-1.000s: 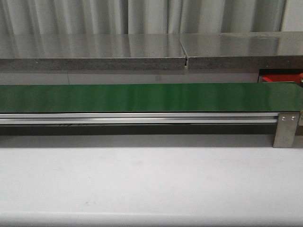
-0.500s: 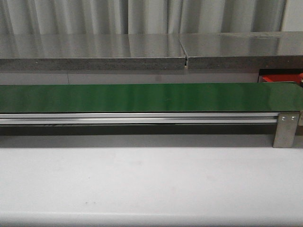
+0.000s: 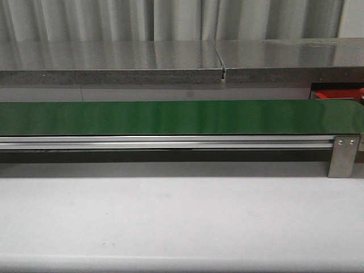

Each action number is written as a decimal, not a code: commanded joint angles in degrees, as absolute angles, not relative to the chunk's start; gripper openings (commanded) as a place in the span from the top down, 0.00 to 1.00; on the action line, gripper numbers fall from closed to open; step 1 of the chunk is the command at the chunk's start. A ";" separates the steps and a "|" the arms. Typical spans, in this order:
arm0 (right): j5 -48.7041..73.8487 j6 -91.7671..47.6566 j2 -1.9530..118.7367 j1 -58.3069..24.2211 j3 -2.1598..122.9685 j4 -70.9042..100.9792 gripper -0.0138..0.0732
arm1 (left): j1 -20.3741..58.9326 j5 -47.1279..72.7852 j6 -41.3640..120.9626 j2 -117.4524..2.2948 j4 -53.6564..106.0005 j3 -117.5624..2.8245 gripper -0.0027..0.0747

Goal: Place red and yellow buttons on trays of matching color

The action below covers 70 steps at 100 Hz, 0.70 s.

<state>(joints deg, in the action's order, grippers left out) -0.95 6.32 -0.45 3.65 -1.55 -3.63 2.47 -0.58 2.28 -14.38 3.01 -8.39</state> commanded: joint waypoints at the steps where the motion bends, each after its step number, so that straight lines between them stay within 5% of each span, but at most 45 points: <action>1: -5.16 6.22 -1.66 3.96 -0.22 -4.34 0.93 | 2.39 -6.30 1.53 -12.17 3.08 -7.43 0.99; 34: -5.16 6.22 -1.66 3.96 -0.22 -4.34 0.93 | 2.26 -0.47 1.53 2.61 3.26 1.69 0.99; 70: -5.17 6.22 -1.61 3.96 -0.22 -4.34 0.93 | 1.91 0.38 1.53 2.10 3.14 1.80 0.99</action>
